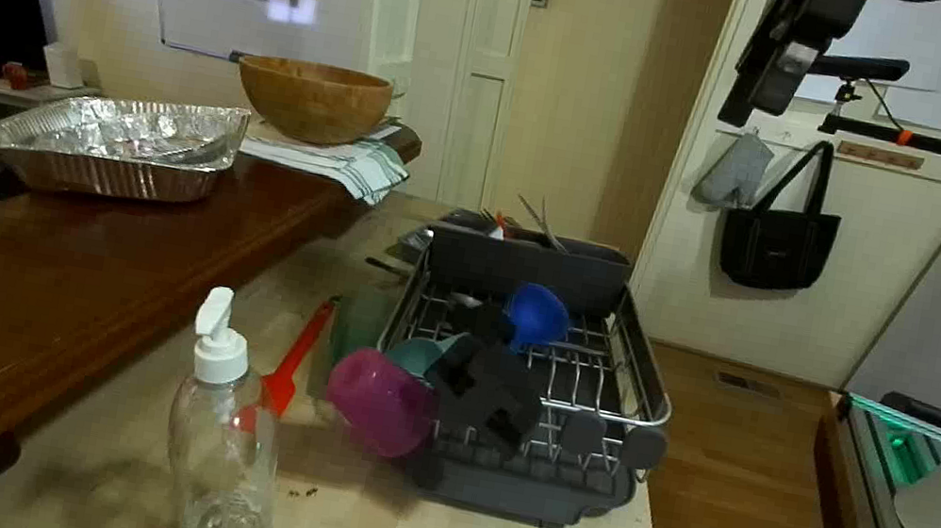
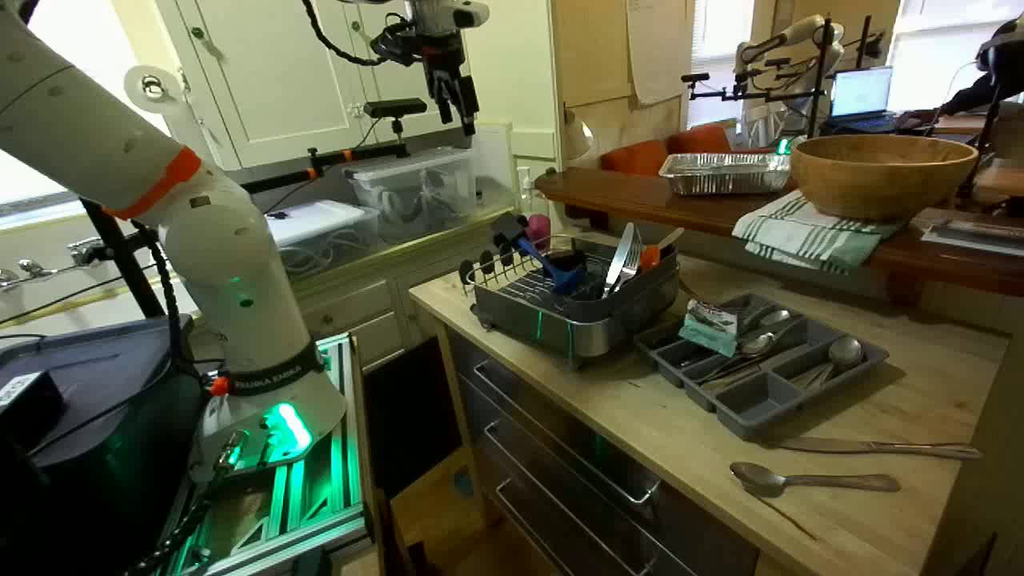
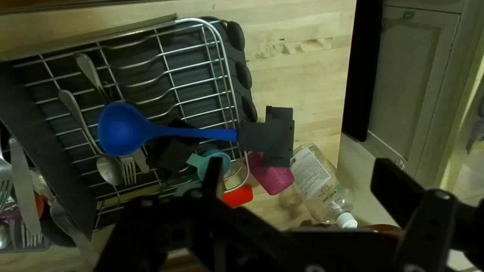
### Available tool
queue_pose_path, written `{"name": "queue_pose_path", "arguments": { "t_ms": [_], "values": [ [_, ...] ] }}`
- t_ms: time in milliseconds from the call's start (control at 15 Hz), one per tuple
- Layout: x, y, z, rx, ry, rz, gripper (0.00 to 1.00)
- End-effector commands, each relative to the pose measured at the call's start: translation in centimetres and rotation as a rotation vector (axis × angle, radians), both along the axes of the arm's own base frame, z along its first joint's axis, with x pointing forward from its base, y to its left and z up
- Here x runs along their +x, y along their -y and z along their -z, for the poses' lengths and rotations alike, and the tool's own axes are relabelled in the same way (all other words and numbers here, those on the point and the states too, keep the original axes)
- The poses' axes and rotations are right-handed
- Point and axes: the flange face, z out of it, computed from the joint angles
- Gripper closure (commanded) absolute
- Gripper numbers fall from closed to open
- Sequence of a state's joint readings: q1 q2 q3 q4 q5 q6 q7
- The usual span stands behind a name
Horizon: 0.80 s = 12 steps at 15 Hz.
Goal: Move the blue serving spoon to the next tray
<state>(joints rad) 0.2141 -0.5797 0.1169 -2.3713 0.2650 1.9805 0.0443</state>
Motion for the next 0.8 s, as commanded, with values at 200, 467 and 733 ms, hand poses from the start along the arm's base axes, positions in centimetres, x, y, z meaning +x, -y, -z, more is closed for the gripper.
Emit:
{"name": "queue_pose_path", "arguments": {
  "t_ms": [200, 467, 733],
  "values": [
    [0.0, 0.0, 0.0, 0.0, -0.001, 0.0, 0.0],
    [0.0, 0.0, 0.0, 0.0, 0.0, 0.0, 0.0],
    [-0.4, -1.3, 1.4, -0.142, -0.034, -0.237, 0.0]
  ]
}}
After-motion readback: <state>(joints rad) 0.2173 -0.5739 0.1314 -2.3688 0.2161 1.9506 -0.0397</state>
